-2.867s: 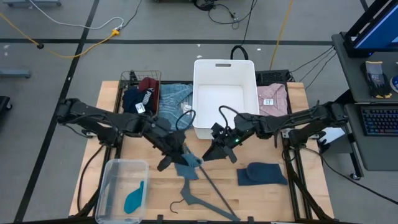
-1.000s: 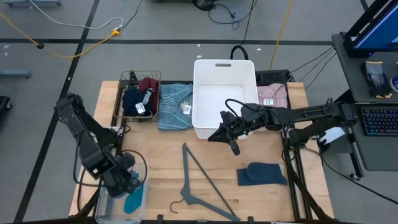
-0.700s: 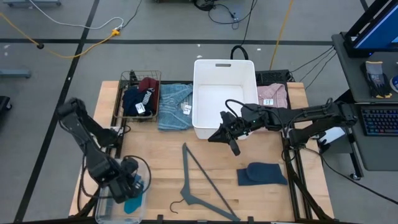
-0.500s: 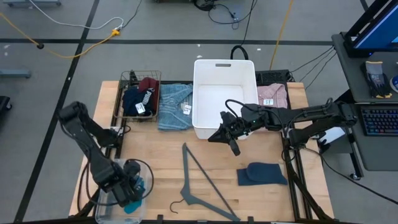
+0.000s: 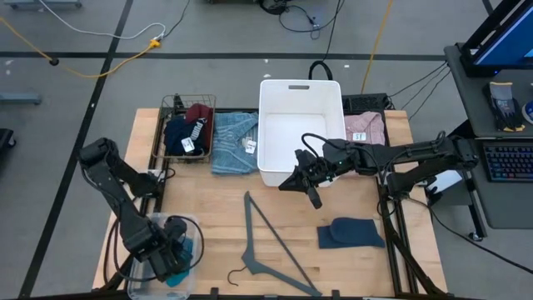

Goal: Pick & Place Cloths
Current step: Put the gray sock into the transparent bin, then put the blue sock into the transparent bin

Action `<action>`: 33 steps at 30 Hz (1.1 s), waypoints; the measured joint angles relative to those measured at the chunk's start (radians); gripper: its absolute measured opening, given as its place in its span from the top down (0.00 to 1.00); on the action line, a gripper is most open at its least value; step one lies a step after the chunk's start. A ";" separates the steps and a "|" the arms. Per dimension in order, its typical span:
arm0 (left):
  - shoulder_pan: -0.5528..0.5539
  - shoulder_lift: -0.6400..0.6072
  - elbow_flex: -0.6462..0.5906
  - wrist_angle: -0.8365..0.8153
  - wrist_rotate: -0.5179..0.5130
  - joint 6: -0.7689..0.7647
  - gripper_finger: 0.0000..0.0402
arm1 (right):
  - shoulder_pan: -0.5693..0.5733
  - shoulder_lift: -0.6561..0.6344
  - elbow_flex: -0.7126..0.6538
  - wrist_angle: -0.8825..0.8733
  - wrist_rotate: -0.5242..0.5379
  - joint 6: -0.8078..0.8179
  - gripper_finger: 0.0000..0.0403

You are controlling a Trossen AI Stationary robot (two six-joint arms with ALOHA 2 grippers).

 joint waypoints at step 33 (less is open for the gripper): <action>0.042 -0.416 0.000 -0.025 -0.384 0.289 0.83 | 0.175 -0.065 -0.001 -0.270 0.102 -0.012 1.00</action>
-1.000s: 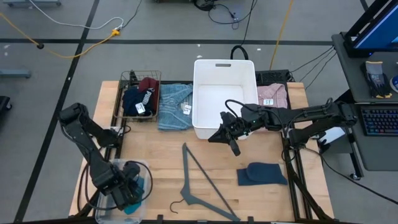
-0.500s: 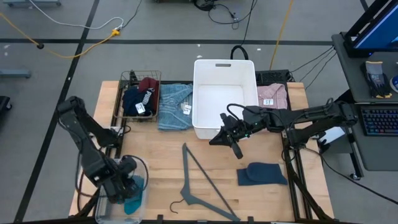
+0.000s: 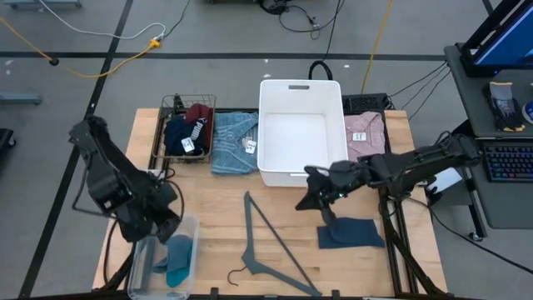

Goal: Pick & Place Cloths
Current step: Put the blue sock into the transparent bin

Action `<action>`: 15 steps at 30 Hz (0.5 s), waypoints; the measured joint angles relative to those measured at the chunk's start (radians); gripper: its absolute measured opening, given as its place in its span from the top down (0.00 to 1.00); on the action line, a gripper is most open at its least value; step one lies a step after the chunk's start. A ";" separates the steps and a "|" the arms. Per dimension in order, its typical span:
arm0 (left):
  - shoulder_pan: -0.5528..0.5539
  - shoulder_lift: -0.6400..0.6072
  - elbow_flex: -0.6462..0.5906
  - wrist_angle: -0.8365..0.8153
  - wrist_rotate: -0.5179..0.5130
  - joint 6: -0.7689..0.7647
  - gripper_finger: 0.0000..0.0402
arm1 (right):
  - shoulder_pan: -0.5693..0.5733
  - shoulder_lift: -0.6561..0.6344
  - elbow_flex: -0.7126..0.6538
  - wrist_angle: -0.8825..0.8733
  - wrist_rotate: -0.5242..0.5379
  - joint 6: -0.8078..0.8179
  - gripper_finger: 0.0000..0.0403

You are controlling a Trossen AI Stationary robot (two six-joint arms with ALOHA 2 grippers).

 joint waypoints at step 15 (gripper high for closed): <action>0.195 -0.151 0.000 0.225 -0.246 0.726 0.99 | 0.161 -0.011 0.001 -0.281 0.081 0.465 1.00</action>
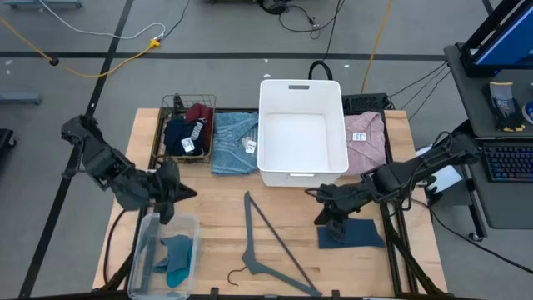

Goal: Pick & Place Cloths
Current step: Put the blue sock into the transparent bin

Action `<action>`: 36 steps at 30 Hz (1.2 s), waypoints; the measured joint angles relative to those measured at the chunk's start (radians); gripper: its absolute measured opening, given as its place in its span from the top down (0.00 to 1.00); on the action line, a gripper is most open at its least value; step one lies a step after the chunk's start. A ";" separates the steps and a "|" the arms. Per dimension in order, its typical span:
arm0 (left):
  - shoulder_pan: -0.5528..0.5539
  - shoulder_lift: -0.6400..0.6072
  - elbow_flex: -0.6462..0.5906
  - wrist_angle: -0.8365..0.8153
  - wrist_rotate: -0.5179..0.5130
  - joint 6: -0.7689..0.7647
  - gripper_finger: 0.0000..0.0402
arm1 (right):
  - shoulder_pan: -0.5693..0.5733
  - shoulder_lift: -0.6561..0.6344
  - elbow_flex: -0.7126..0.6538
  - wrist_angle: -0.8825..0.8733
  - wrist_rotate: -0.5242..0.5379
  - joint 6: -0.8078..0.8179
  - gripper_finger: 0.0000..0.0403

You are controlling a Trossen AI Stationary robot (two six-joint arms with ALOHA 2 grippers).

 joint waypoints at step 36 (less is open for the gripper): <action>0.151 -0.042 0.000 0.140 -0.006 0.453 0.99 | 0.244 0.000 -0.070 -0.545 -0.158 0.896 0.70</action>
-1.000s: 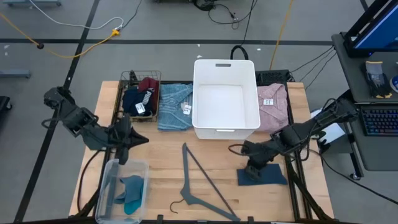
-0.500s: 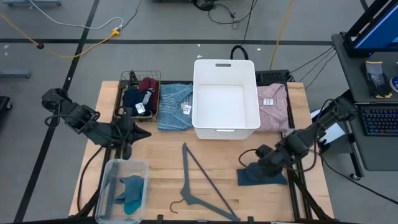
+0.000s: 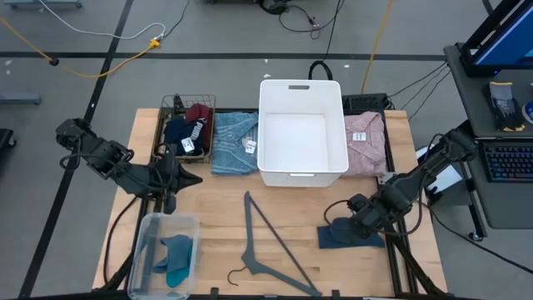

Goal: Pick & Place Cloths
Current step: Put the blue sock into the transparent bin

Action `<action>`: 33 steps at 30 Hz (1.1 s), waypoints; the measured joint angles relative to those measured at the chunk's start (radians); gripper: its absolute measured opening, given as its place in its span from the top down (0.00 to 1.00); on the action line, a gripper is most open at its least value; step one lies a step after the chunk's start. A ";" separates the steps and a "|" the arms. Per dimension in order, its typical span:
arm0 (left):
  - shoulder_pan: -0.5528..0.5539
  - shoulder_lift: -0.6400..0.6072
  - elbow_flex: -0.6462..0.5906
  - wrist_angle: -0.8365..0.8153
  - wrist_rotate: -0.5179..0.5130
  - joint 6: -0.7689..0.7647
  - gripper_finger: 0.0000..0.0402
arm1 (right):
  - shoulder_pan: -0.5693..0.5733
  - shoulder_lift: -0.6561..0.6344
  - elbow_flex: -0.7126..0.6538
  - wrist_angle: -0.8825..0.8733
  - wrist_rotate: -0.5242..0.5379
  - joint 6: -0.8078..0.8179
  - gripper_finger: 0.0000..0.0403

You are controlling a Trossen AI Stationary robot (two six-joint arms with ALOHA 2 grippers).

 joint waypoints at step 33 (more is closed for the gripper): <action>0.000 0.000 0.000 -0.001 -0.007 0.008 0.98 | -0.001 0.000 -0.411 0.402 -0.001 0.450 0.38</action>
